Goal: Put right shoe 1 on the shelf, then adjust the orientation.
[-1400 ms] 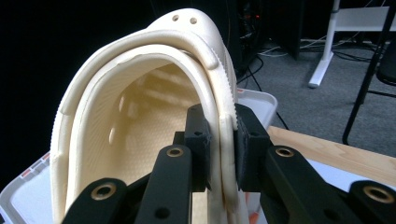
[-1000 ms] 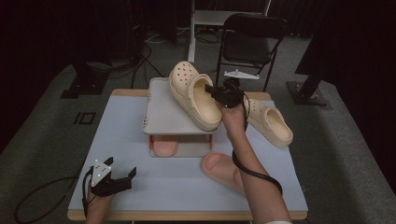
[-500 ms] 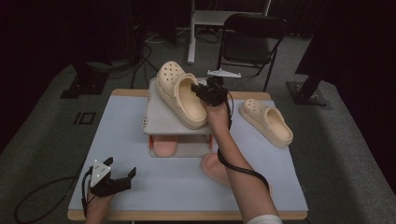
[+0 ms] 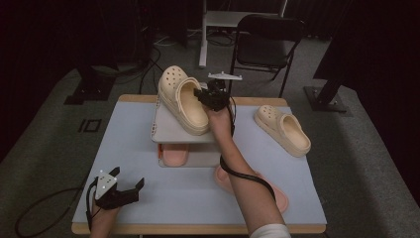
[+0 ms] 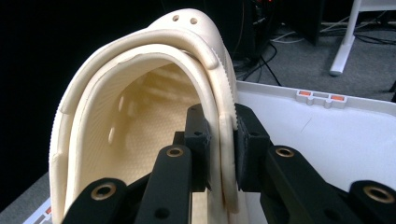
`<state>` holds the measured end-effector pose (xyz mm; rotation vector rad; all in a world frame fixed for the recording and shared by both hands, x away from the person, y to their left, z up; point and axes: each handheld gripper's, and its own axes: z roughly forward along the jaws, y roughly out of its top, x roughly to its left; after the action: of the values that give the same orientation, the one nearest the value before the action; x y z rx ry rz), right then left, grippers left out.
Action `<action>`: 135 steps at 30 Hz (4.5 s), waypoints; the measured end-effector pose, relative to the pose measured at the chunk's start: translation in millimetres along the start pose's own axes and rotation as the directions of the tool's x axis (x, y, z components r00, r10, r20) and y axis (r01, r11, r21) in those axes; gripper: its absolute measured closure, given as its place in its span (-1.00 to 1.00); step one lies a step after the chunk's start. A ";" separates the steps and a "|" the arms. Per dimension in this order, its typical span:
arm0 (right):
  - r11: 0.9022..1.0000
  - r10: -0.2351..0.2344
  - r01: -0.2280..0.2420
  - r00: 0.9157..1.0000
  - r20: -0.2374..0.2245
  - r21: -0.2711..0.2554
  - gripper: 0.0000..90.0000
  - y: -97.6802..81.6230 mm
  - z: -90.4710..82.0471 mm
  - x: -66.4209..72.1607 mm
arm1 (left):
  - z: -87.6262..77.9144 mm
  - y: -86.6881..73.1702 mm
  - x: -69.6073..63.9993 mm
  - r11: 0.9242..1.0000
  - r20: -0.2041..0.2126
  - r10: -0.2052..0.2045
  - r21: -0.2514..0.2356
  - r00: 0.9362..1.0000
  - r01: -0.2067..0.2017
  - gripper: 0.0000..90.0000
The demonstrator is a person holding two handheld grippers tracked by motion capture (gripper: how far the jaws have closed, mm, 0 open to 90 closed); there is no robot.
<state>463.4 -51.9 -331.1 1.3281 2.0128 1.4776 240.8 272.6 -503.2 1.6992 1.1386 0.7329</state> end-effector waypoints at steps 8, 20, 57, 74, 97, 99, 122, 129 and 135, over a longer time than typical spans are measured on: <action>1.000 0.008 -0.008 1.000 0.014 0.028 0.72 1.5 2.1 -0.5 | 0.2 0.3 -1.4 1.000 0.001 -0.001 -0.001 1.000 0.001 -0.96; 0.999 0.004 -0.004 1.000 -0.010 0.041 0.50 -2.2 1.4 -3.4 | 1.4 -0.3 -1.5 1.000 0.007 -0.006 0.002 1.000 0.006 -0.96; 0.975 -0.189 0.191 0.981 -0.033 0.112 1.00 -50.9 -57.7 -15.1 | 4.0 -1.2 -5.0 1.000 0.000 -0.005 0.012 1.000 0.005 -0.96; 0.982 -0.155 0.163 0.984 -0.088 0.096 1.00 -51.1 -52.0 -4.0 | 4.8 -0.6 -5.8 1.000 0.003 -0.004 0.009 1.000 0.004 -0.96; 0.978 -0.173 0.190 0.969 -0.174 0.084 1.00 -46.5 -34.6 31.1 | 4.6 0.0 -6.1 1.000 0.005 0.000 0.010 1.000 0.000 -0.96; 0.977 -0.182 0.198 0.969 -0.168 0.083 1.00 -45.9 -33.9 33.6 | 4.9 -0.1 -6.2 1.000 0.005 0.001 0.011 1.000 -0.001 -0.96; 0.976 -0.213 0.219 0.966 -0.146 0.021 -0.04 -48.1 -62.3 12.0 | 8.1 -0.4 -7.4 1.000 0.009 0.005 0.017 1.000 -0.005 -0.96; 0.979 -0.204 0.205 0.966 -0.161 -0.009 -0.14 -49.4 -83.0 3.0 | 7.8 -0.4 -6.9 1.000 0.007 0.001 0.017 1.000 -0.001 -0.96; 0.980 -0.197 0.197 0.967 -0.161 -0.019 -0.17 -54.5 -102.6 -9.2 | 8.3 -0.8 -6.3 1.000 0.006 0.007 0.020 1.000 -0.007 -0.96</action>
<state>369.8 -120.9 -337.9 0.9996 2.1704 1.5376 245.0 263.8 -507.0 1.7219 1.1406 0.7226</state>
